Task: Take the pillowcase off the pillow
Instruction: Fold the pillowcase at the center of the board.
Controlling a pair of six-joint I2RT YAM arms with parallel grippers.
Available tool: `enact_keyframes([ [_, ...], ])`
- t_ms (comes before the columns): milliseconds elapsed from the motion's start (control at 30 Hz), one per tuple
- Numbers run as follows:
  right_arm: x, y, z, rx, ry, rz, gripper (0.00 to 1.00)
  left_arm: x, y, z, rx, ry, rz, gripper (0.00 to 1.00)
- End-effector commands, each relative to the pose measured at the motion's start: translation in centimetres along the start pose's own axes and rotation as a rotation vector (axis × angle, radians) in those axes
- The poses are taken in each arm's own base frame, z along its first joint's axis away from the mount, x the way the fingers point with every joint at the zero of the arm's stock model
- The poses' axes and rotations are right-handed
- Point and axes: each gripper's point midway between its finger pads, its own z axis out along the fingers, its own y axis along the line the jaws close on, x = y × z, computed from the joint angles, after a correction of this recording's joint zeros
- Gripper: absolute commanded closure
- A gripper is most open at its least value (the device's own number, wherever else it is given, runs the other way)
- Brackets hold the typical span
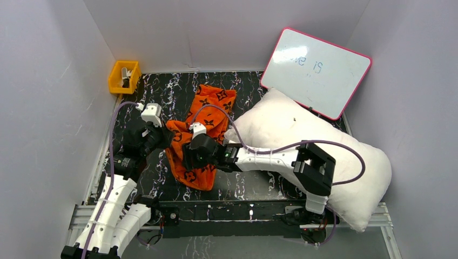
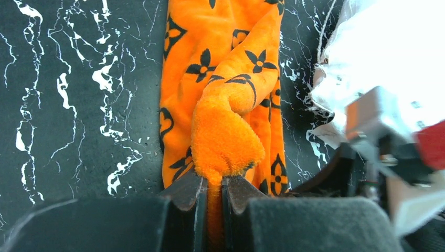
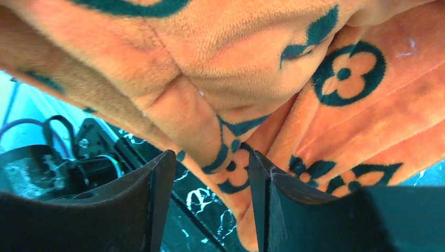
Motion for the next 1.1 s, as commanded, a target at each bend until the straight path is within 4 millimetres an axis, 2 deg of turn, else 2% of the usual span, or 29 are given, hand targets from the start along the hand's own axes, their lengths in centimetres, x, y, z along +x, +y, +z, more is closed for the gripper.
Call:
enact_keyframes([
  [0, -2.8, 1.6, 0.8, -0.024, -0.059, -0.059, 0.37, -0.3, -0.7, -0.5, 0.035, -0.016, -0.02, 1.0],
  [233, -2.7, 1.2, 2.6, 0.012, -0.042, -0.074, 0.39, -0.2, -0.9, -0.4, 0.043, -0.007, -0.025, 1.0],
  [400, -2.5, 0.8, 3.7, 0.03, -0.045, -0.061, 0.62, -0.1, -0.9, -0.4, 0.046, -0.001, -0.032, 1.0],
  [500, -2.1, 0.3, 4.2, 0.048, -0.043, -0.051, 0.72, 0.0, -0.9, -0.4, 0.045, 0.004, -0.036, 1.0],
  [567, -2.1, 0.2, 4.5, 0.054, -0.049, -0.041, 0.83, 0.0, -0.9, -0.4, 0.044, 0.007, -0.04, 1.0],
  [633, -2.3, 0.4, 4.7, 0.046, -0.061, -0.028, 0.99, 0.0, -0.9, -0.4, 0.042, 0.007, -0.047, 1.0],
  [767, -4.7, 3.9, 3.8, -0.134, -0.169, 0.02, 1.0, -0.2, -1.1, -0.5, 0.048, 0.005, -0.068, 1.0],
  [933, -8.6, 9.4, 0.3, -0.529, -0.386, 0.19, 1.0, -0.5, -1.7, -0.6, 0.067, -0.006, -0.12, 1.0],
  [1000, -9.6, 11.1, -0.9, -0.696, -0.473, 0.234, 1.0, -0.5, -1.8, -0.6, 0.067, -0.017, -0.135, 1.0],
  [1067, -9.7, 13.0, -1.6, -0.843, -0.486, 0.229, 1.0, -0.3, -1.7, -0.7, 0.065, -0.012, -0.141, 1.0],
])
